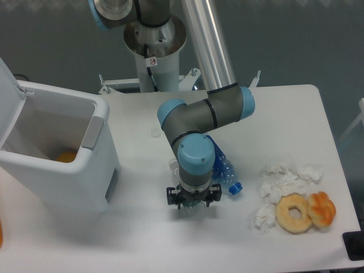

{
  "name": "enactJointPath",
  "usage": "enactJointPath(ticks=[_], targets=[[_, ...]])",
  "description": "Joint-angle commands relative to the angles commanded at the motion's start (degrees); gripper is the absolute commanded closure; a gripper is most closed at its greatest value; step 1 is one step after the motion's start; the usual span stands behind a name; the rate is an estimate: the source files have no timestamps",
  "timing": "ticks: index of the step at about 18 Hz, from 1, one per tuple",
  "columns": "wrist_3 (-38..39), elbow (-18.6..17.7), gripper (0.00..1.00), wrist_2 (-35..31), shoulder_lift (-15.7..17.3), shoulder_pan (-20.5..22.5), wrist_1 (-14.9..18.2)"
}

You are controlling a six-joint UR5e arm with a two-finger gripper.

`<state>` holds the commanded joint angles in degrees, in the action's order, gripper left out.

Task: Pick up the plastic bottle

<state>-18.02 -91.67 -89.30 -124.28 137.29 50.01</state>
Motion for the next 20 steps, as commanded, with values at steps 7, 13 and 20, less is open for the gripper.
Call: enactJointPath(ticks=[7,13,20], targets=[[-0.09,-0.09,0.30,0.00,0.18,-0.09,0.09],[-0.09,0.00,0.36,0.00,0.26,-0.70,0.09],[-0.70,0.26,0.36,0.00,1.32,-0.88,0.18]])
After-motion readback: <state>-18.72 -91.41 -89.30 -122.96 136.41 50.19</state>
